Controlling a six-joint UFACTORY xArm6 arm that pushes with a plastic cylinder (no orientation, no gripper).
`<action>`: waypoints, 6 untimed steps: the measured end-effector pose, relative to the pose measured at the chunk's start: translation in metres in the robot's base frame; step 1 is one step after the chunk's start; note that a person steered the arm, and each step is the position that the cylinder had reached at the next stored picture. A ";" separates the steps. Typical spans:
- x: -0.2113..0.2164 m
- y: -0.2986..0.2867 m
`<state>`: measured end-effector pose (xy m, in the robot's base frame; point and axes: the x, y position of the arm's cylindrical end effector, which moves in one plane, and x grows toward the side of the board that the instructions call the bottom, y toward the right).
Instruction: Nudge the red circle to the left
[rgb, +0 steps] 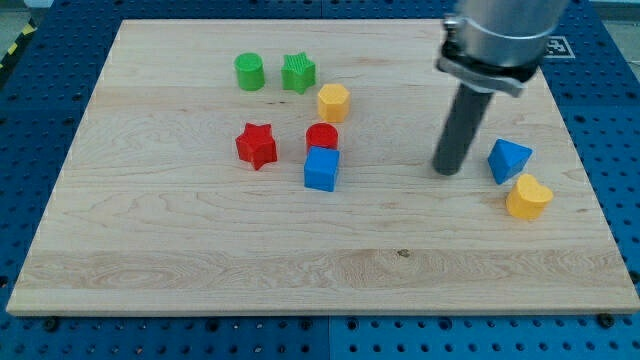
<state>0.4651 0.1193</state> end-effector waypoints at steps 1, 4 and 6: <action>-0.007 -0.048; -0.038 -0.066; -0.049 -0.096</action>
